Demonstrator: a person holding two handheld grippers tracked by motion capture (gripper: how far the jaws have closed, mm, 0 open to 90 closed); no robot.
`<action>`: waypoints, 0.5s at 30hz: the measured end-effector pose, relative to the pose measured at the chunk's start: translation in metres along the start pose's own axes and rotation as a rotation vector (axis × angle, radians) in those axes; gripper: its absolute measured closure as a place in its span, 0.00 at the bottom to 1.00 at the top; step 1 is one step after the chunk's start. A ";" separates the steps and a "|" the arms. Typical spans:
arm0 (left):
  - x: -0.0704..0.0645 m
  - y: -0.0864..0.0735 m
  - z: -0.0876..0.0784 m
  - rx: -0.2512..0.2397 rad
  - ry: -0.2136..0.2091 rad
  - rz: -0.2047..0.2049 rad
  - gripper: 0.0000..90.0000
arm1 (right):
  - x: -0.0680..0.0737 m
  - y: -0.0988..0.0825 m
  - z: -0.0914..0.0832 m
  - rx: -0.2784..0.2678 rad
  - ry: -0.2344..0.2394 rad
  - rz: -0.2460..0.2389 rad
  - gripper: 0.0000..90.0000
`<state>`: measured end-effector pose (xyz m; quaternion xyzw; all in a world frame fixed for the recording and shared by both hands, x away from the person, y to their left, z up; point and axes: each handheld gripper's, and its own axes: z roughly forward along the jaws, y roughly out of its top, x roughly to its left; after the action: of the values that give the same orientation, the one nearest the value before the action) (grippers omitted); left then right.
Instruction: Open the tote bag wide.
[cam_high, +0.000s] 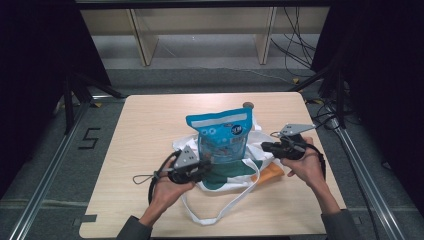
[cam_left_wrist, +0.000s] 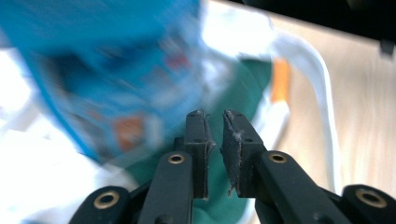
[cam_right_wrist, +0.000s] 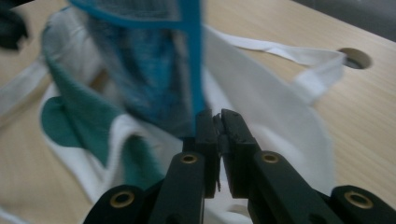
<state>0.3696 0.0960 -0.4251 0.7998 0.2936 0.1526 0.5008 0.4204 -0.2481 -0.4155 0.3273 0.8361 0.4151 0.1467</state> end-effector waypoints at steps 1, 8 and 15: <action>0.005 0.003 -0.002 -0.019 0.006 -0.023 0.89 | 0.009 0.001 0.004 0.009 0.019 -0.021 0.96; 0.026 -0.015 0.015 0.064 -0.027 -0.144 0.90 | 0.042 0.002 0.023 0.067 0.077 -0.075 0.98; 0.009 -0.051 0.034 0.194 -0.040 -0.103 0.92 | 0.054 -0.026 0.039 0.179 0.084 -0.102 0.99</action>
<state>0.3783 0.0940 -0.4867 0.8312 0.3376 0.0816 0.4341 0.3896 -0.2004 -0.4584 0.2783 0.8909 0.3441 0.1028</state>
